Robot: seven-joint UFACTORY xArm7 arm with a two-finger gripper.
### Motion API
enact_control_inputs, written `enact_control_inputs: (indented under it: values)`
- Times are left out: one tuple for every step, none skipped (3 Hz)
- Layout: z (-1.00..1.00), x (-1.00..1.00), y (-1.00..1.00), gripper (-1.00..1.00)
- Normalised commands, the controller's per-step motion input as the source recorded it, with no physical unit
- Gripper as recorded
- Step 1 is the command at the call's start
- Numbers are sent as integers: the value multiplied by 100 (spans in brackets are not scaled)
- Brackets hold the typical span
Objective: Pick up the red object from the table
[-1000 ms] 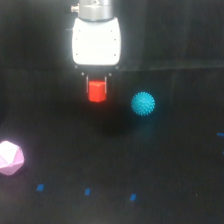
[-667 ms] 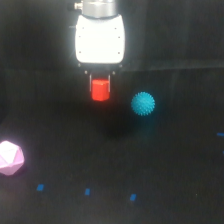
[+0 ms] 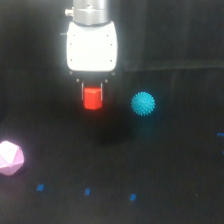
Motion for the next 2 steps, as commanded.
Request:
enact_control_inputs:
  values:
    - [40, 63, 51, -100]
    - [-69, -32, 18, -100]
